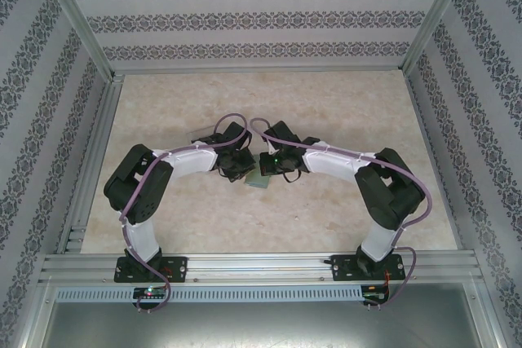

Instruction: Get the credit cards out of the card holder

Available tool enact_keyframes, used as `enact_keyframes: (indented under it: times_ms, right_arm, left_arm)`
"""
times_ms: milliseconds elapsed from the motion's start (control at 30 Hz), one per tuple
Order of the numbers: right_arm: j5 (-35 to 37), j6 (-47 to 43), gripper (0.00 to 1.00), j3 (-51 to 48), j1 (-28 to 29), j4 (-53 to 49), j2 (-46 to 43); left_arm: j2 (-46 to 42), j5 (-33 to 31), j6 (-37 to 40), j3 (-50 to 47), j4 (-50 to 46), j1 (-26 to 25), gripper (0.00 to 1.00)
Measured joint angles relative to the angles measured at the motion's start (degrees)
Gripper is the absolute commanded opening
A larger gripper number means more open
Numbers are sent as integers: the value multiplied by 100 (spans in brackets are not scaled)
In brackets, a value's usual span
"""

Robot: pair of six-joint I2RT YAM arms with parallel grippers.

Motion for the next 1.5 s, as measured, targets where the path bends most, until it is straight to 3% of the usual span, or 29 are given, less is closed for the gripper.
enact_keyframes:
  times_ms: [433, 533, 600, 833, 1067, 1433, 1500]
  right_arm:
    - [-444, 411, 0, -535, -308, 468, -636]
    - [-444, 409, 0, -535, -308, 450, -671]
    - [-457, 409, 0, -533, -308, 424, -750]
    - [-732, 409, 0, -367, -273, 400, -962]
    - [-1169, 393, 0, -337, -177, 407, -1237]
    - [-942, 208, 1, -776, -549, 225, -1574]
    - [-752, 116, 9, -909, -713, 94, -1569]
  left_arm:
    - [-31, -118, -4, 28, -85, -37, 2]
    - [-146, -273, 63, -20, -118, -68, 20]
    - [-304, -459, 146, -33, -402, -79, 42]
    - [-1674, -1213, 481, -11, -1276, -61, 58]
    - [-2583, -1589, 603, -186, -1388, 90, 60]
    - [-2441, -1453, 664, -459, -1390, 118, 58]
    - [-2343, -1351, 684, -474, -1316, 118, 57]
